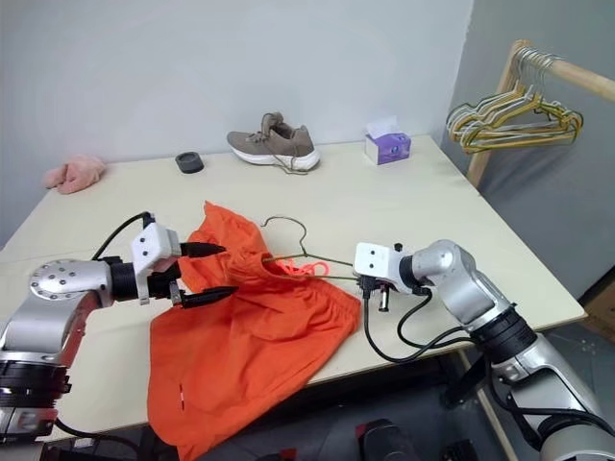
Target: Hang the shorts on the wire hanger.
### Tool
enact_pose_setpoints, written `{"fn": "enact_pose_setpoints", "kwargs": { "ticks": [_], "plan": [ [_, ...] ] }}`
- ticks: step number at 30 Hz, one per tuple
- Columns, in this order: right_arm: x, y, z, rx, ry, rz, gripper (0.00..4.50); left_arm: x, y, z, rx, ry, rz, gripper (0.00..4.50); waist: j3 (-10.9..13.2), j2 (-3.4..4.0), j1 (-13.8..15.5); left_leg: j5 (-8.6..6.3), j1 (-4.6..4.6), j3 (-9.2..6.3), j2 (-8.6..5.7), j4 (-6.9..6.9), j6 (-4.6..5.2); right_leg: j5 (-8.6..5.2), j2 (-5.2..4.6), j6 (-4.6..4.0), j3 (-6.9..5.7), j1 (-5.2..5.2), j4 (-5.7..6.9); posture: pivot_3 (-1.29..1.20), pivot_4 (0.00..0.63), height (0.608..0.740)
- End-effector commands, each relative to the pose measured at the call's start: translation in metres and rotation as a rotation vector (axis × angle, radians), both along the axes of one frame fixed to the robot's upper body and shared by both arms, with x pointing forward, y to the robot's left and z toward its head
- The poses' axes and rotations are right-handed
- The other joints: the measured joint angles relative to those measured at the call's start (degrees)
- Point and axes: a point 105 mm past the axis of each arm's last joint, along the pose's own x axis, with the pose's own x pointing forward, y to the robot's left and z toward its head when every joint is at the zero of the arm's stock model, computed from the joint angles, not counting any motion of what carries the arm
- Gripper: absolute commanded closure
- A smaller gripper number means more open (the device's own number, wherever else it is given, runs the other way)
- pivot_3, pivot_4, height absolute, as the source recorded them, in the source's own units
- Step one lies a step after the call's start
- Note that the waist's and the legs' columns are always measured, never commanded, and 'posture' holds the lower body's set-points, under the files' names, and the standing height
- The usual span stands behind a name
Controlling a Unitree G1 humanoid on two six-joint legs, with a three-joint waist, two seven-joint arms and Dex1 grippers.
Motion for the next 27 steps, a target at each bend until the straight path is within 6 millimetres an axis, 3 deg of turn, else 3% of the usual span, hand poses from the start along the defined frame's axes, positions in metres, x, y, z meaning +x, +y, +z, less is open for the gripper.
{"fn": "enact_pose_setpoints", "kwargs": {
  "ticks": [1, 4, 7, 20, 25, 27],
  "plan": [
    [-0.003, 0.011, 0.018, 0.023, -0.087, 0.054, 4.50, 0.006, -0.006, 0.000, 0.019, -0.028, -0.019, 0.01, 0.00, 0.00, -0.10, 0.00, 0.00, 0.00, 0.00, 0.00, 0.00, 0.00, 0.00, 0.00, 0.00, 0.00, 0.00, -0.21, 0.000, 0.740],
    [-0.006, 0.016, 0.022, 0.031, -0.103, 0.073, 4.50, 0.004, -0.016, -0.006, -0.004, 0.004, -0.046, 0.01, 0.00, -0.01, -0.15, 0.00, 0.01, -0.01, 0.00, 0.01, 0.00, 0.00, 0.00, 0.00, 0.00, 0.00, 0.03, -0.22, 0.000, 0.740],
    [-0.010, 0.019, 0.023, 0.033, -0.117, 0.091, 4.50, 0.002, -0.025, -0.008, -0.034, 0.022, -0.072, 0.57, -0.01, -0.01, -0.12, 0.00, 0.01, -0.01, 0.00, 0.01, 0.00, 0.00, 0.00, 0.00, 0.00, 0.00, 0.04, -0.22, 0.000, 0.740],
    [-0.014, 0.024, 0.022, -0.034, -0.187, 0.181, 4.50, 0.002, -0.031, -0.003, -0.083, 0.038, -0.071, 4.50, -0.02, -0.01, -0.10, 0.00, 0.01, -0.02, 0.00, 0.03, 0.00, 0.01, 0.00, 0.01, -0.01, 0.03, 0.05, -0.22, 0.000, 0.740],
    [-0.013, 0.017, 0.022, -0.041, -0.189, 0.180, 4.50, -0.001, -0.029, -0.006, -0.071, 0.049, -0.069, 4.50, -0.03, -0.02, -0.21, 0.00, 0.04, -0.02, 0.00, 0.04, 0.00, 0.01, 0.00, 0.01, -0.01, 0.04, 0.05, -0.22, 0.000, 0.740],
    [-0.007, 0.003, 0.023, -0.047, -0.186, 0.130, 3.98, -0.002, -0.024, -0.008, -0.063, 0.050, -0.052, 4.50, -0.03, -0.01, -0.19, 0.01, 0.05, -0.02, 0.00, 0.04, 0.00, 0.01, 0.00, 0.01, 0.00, 0.05, 0.06, -0.22, 0.000, 0.740]
  ]
}}
